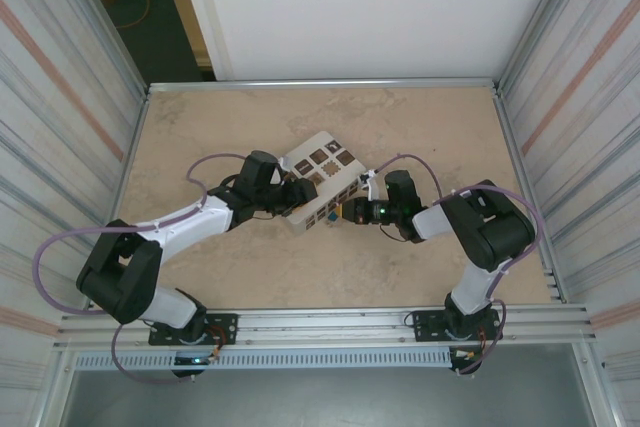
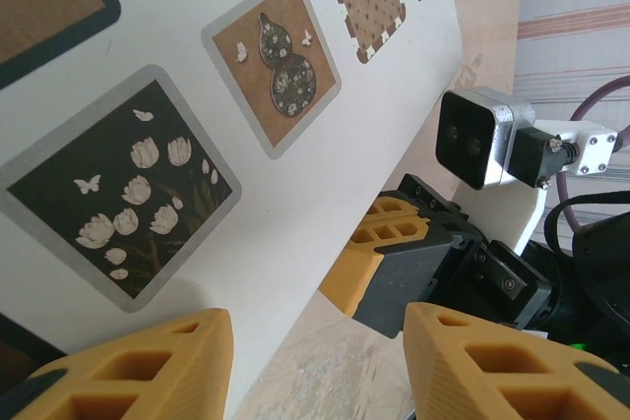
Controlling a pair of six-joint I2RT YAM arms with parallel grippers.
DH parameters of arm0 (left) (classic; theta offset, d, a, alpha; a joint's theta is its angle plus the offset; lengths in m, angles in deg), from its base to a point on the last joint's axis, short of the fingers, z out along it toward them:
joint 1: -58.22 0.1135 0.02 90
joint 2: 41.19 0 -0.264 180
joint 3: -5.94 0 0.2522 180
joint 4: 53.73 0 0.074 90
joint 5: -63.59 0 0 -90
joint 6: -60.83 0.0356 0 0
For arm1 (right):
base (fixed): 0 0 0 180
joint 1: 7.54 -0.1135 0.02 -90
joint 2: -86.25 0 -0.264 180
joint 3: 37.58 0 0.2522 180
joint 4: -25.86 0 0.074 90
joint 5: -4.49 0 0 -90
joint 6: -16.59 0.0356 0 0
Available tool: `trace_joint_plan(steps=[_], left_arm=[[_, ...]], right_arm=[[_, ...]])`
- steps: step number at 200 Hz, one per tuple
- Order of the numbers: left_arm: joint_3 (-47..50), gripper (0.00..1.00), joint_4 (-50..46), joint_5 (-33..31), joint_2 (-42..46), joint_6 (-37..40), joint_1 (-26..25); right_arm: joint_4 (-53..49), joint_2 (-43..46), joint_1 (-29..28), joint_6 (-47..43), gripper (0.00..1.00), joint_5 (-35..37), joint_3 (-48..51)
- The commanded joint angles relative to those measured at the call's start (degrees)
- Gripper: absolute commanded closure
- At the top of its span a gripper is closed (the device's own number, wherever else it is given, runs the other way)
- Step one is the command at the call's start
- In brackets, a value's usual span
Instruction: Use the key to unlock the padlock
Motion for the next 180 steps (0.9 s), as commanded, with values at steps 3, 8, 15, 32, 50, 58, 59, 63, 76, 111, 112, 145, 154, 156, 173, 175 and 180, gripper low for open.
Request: trace_joint_plan(steps=[3, 8, 15, 32, 50, 58, 59, 63, 76, 111, 112, 145, 154, 156, 173, 175, 180], left_arm=[[2.49, 0.5, -6.51, 0.05, -1.17, -0.77, -0.48], [2.54, 0.5, -6.59, -0.04, -1.17, -0.76, -0.54], [2.5, 0.5, -6.68, -0.04, -1.17, -0.76, -0.54], [2.49, 0.5, -6.95, -0.2, -1.17, -0.59, -0.54], [2.62, 0.5, -7.12, -0.21, -1.33, -0.58, -0.54], [2.56, 0.5, -7.26, -0.21, -1.35, -0.5, -0.54], [2.56, 0.5, -7.23, -0.21, -1.35, -0.5, -0.54], [2.61, 0.5, -7.21, -0.2, -1.42, -0.5, -0.54], [2.74, 0.5, -7.21, -0.21, -1.44, -0.5, -0.54], [3.11, 0.5, -7.3, -0.38, -1.09, -0.5, -0.54], [3.14, 0.5, -7.3, -0.34, -1.09, -0.5, -0.54], [3.61, 0.5, -7.36, -0.42, -0.65, -0.5, -0.54], [3.7, 0.5, -7.39, -0.54, -0.48, -0.58, -0.54], [3.7, 0.5, -7.39, -0.56, -0.47, -0.56, -0.54], [3.97, 0.5, -7.39, -0.65, -0.21, -0.58, -0.54], [3.97, 0.5, -7.39, -0.65, -0.16, -0.58, -0.5], [4.1, 0.5, -7.39, -0.73, -0.08, -0.57, -0.41]], right_arm=[[5.88, -0.67, -0.13, 3.67, 1.0, 2.53, -0.71], [5.87, -0.76, -0.11, 3.89, 1.0, 2.7, -0.74], [5.95, -0.94, -0.13, 4.33, 1.0, 2.91, -0.81], [6.42, -1.31, -0.04, 5.42, 1.0, 3.37, -0.92], [6.9, -1.56, 0.05, 6.89, 1.0, 3.67, -1.05], [6.94, -1.57, 0.0, 7.52, 1.0, 3.71, -1.18], [6.97, -1.57, 0.02, 7.57, 1.0, 3.74, -1.18], [6.93, -1.66, 0.04, 7.78, 1.0, 3.85, -1.31], [6.93, -1.7, 0.12, 8.27, 1.0, 3.8, -1.55], [7.28, -1.81, 0.57, 9.27, 1.0, 3.42, -2.1], [7.28, -1.78, 0.57, 9.28, 1.0, 3.42, -2.08], [7.44, -1.89, 1.25, 10.2, 1.0, 3.73, -2.33], [7.54, -1.94, 1.4, 10.5, 1.0, 3.82, -2.47], [7.54, -1.97, 1.48, 10.58, 1.0, 3.87, -2.49], [7.63, -2.02, 1.72, 10.78, 1.0, 3.97, -2.61], [7.63, -2.01, 1.72, 10.78, 1.0, 4.02, -2.66], [7.63, -2.01, 1.8, 10.79, 1.0, 4.08, -2.62]])
